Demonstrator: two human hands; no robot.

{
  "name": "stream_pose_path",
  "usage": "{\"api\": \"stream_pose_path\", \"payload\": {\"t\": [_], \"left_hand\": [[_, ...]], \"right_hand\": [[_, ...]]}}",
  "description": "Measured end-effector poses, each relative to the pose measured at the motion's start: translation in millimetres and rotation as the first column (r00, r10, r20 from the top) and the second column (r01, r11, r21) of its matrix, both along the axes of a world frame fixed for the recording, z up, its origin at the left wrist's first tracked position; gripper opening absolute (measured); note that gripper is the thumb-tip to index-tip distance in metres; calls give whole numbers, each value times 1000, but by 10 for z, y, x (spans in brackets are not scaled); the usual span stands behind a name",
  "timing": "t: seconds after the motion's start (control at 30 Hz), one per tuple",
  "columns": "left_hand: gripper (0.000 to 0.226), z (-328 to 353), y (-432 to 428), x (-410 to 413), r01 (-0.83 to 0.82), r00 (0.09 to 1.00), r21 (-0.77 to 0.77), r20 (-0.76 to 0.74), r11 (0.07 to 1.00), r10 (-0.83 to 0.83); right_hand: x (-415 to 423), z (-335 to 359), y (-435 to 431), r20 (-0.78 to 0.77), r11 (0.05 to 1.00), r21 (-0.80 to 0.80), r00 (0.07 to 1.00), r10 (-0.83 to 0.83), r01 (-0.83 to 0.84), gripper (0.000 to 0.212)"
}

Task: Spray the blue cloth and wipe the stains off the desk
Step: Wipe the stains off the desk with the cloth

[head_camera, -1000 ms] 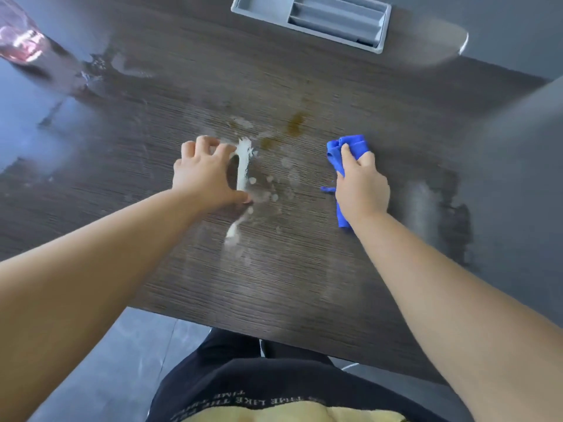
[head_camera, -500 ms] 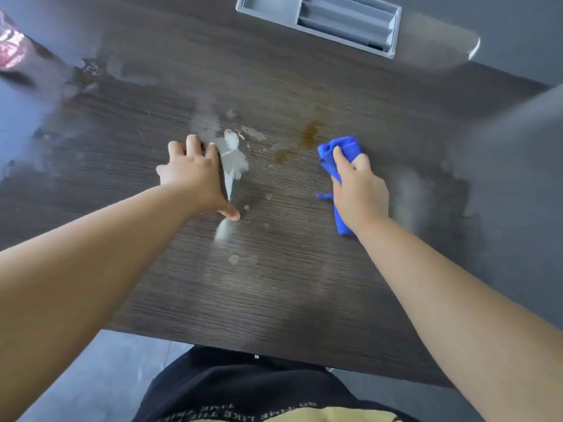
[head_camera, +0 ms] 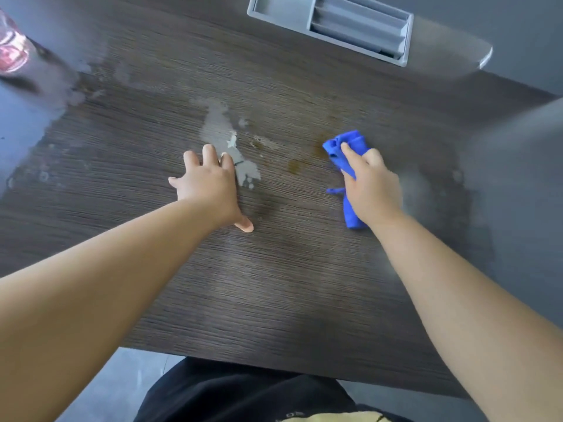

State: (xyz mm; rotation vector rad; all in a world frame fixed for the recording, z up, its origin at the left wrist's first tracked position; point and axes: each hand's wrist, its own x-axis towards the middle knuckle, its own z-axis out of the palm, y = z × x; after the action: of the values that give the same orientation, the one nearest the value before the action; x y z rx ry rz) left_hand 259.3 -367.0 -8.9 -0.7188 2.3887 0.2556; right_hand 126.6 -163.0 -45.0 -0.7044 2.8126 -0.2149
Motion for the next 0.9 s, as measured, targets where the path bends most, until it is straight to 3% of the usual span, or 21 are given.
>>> {"api": "stream_pose_path", "payload": {"t": [0.17, 0.23, 0.3, 0.37, 0.47, 0.53, 0.63, 0.67, 0.7, 0.77, 0.83, 0.9], "left_hand": [[120, -5, 4, -20, 7, 1000, 3, 18, 1000, -7], [120, -13, 10, -26, 7, 1000, 1, 21, 1000, -7], [121, -15, 13, -24, 8, 1000, -3, 26, 1000, -8], [120, -22, 10, -21, 8, 1000, 1, 27, 1000, -8], [122, -14, 6, -17, 10, 1000, 10, 21, 1000, -10], [125, -21, 5, -11, 14, 1000, 10, 20, 1000, -14], [126, 0, 4, -22, 1, 1000, 12, 22, 1000, -2], [126, 6, 9, -23, 0, 1000, 15, 25, 1000, 0], [125, 4, 11, -23, 0, 1000, 17, 26, 1000, -1], [124, -2, 8, -18, -2, 1000, 18, 17, 1000, 2], [124, 3, 6, -11, -6, 1000, 17, 1, 1000, 6], [123, 9, 7, -2, -7, 1000, 19, -4, 1000, 7]], "right_hand": [[-679, 17, -187, -57, 959, 53, 960, -276, 279, 47], [-733, 24, -487, -43, 955, 38, 956, -292, 293, 48], [-529, 40, -690, -22, 986, 19, 986, -167, 168, 48], [-210, 27, -654, -5, 997, 14, 997, 72, -72, 49], [-83, 4, -307, -16, 932, -97, 937, 349, -348, 50], [-335, -18, -226, -58, 969, -50, 969, 240, -243, 48], [-471, -50, -473, -80, 992, -16, 989, -122, 121, 48], [-343, -30, -586, -77, 990, -32, 987, -140, 138, 49], [-169, -19, -665, -58, 995, -35, 994, -91, 90, 49], [235, -28, -647, -13, 982, -56, 983, 181, -181, 49], [467, -18, -397, 6, 891, -133, 899, 438, -433, 49], [337, -32, -152, -82, 825, -144, 837, 541, -547, 49]]}}
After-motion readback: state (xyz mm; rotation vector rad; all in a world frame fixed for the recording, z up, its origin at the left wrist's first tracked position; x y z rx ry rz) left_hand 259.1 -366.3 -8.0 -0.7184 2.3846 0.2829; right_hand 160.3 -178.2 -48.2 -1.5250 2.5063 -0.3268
